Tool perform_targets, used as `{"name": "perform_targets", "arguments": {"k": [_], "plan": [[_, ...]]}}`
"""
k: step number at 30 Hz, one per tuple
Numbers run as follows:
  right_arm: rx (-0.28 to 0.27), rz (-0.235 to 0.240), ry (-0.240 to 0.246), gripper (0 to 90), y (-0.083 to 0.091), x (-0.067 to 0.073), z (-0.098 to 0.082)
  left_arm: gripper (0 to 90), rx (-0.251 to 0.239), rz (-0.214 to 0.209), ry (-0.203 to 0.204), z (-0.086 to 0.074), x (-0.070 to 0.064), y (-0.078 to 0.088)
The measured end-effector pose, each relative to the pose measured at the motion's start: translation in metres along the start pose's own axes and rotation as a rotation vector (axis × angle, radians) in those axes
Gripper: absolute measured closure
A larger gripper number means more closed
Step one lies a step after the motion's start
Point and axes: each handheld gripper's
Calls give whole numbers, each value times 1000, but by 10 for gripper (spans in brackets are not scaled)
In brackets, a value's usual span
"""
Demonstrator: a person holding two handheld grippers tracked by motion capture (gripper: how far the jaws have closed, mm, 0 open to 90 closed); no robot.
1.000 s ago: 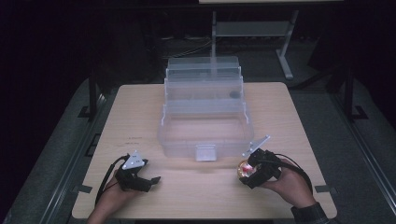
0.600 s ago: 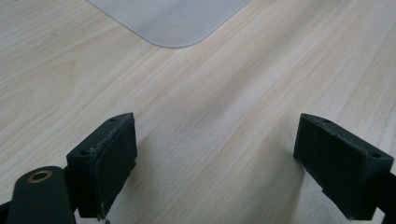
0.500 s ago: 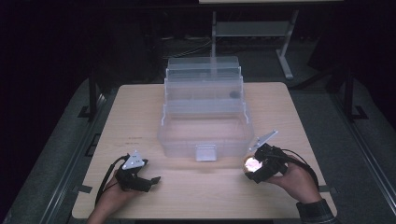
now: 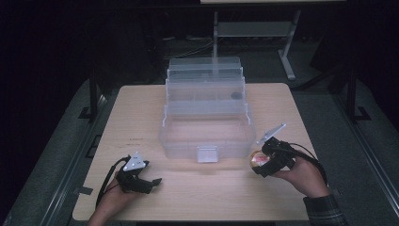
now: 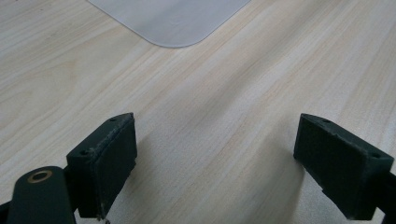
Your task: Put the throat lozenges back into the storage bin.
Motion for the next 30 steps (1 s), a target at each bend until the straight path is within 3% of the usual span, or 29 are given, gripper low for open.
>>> {"name": "perform_targets", "arguments": {"k": [30], "plan": [[-38, -30, -2, 196, 31, -11, 34, 124, 0, 0, -1, 0, 0, 0]]}}
Point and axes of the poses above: each handheld gripper's, and its own axes: y roughly backward along the jaws, z roughly out of its top, x roughly to its left, and after that the axes turned 9 degrees about -y, right-handed
